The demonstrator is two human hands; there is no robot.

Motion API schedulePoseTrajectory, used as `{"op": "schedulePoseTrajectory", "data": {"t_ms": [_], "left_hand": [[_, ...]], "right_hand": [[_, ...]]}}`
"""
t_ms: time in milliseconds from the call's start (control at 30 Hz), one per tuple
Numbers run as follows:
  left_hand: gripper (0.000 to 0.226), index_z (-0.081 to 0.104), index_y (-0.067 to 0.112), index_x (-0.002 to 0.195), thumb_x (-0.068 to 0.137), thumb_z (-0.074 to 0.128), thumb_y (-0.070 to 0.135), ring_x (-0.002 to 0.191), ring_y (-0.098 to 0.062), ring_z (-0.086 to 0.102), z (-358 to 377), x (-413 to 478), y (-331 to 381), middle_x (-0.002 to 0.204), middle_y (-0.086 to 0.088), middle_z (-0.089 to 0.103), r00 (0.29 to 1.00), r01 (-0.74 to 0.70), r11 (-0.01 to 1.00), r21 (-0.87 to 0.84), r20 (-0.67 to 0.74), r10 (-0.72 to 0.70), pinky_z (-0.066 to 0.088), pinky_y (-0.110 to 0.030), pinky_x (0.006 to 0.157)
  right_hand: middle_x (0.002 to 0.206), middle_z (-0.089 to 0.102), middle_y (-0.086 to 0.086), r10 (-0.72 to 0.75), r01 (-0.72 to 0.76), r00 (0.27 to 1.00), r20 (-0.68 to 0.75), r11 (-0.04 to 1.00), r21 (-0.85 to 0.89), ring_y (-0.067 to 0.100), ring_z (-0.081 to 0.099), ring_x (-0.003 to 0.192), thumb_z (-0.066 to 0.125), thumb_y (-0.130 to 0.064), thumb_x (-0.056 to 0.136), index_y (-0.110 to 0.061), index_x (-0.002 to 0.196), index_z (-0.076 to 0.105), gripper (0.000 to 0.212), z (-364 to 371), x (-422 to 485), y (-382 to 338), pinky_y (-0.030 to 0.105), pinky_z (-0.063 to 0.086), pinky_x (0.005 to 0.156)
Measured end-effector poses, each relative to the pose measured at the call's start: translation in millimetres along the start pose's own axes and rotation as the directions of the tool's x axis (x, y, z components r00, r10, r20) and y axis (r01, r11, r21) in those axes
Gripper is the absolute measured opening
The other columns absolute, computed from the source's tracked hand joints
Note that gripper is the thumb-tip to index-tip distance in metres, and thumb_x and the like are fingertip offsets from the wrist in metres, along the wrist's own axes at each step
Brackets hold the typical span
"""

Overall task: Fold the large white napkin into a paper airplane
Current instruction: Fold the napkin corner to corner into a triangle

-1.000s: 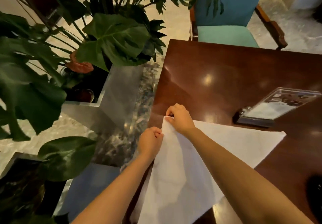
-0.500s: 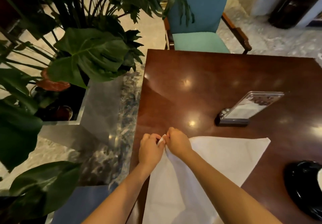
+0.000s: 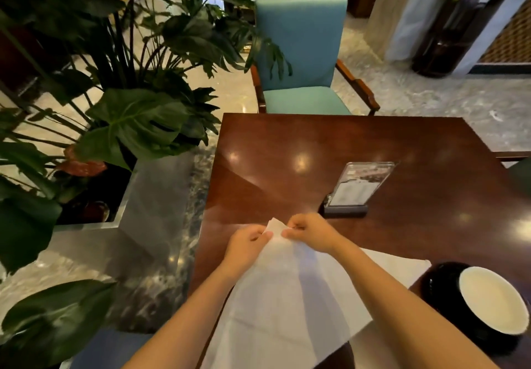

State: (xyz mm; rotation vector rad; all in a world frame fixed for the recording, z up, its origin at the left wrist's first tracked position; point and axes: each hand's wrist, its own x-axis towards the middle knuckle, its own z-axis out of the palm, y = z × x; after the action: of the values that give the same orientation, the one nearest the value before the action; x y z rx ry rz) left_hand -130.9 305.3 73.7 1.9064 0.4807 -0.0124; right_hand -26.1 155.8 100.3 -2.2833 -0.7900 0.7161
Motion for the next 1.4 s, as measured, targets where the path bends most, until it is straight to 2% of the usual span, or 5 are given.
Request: {"op": "schedulePoseTrajectory", "data": {"t_ms": [233,367,900,1233,1400], "left_hand": [[0.03,0.052,0.014,0.061,0.089,0.053,0.023,0.054,-0.004,0.037,8.2,-12.7,17.7,0.058,0.006,0.044,0.997,-0.082,0.996,0.03,-0.011,0.082,0.032,-0.03,0.056],[0.016,0.067,0.01,0.081,0.09,0.055,0.017,0.062,-0.004,0.051,5.3,-13.8,16.4,0.068,0.008,0.059,0.998,-0.031,0.999,0.036,-0.06,0.033,0.041,-0.018,0.059],[0.022,0.068,0.01,0.092,0.089,0.055,0.028,0.084,-0.025,0.062,-12.1,4.6,-17.2,0.09,-0.01,0.066,0.961,0.226,0.971,-0.082,-0.145,-0.236,0.049,-0.03,0.067],[0.023,0.065,0.004,0.101,0.091,0.054,0.022,0.097,-0.032,0.058,-4.2,17.6,-29.2,0.1,-0.014,0.064,0.927,0.29,0.957,-0.006,-0.247,-0.283,0.046,-0.036,0.081],[0.031,0.058,0.003,0.117,0.089,0.044,0.006,0.111,-0.034,0.054,25.2,-4.4,-31.1,0.118,-0.018,0.061,0.901,0.143,0.927,0.346,-0.432,0.022,0.042,-0.042,0.098]], "right_hand": [[0.052,0.052,-0.012,0.01,-0.01,1.0,0.0,0.995,0.1,-0.003,0.048,0.047,0.072,-0.026,0.081,-0.017,0.057,0.052,0.032,-12.4,-16.1,-0.2,0.007,0.035,0.047],[0.059,0.05,-0.006,0.052,-0.059,0.997,0.061,0.991,0.116,0.003,0.044,0.052,0.069,-0.029,0.084,-0.021,0.058,0.052,0.032,-17.4,-29.8,11.6,0.012,0.034,0.05],[0.08,0.05,0.001,0.32,-0.227,0.916,0.243,0.911,-0.345,0.016,0.044,0.074,0.053,-0.03,0.091,-0.02,0.071,0.052,0.023,-47.5,-82.7,116.4,0.026,0.035,0.066],[0.078,0.053,0.006,0.479,-0.408,0.874,0.079,0.814,-0.413,0.022,0.046,0.07,0.058,-0.031,0.089,-0.011,0.072,0.054,0.026,-79.0,-88.7,136.8,0.027,0.033,0.055],[0.115,0.058,0.009,0.273,-0.398,0.917,-0.291,0.652,-0.645,0.026,0.053,0.104,0.045,-0.013,0.092,-0.012,0.113,0.056,0.023,-13.6,-88.2,109.0,0.035,0.046,0.085]]}}
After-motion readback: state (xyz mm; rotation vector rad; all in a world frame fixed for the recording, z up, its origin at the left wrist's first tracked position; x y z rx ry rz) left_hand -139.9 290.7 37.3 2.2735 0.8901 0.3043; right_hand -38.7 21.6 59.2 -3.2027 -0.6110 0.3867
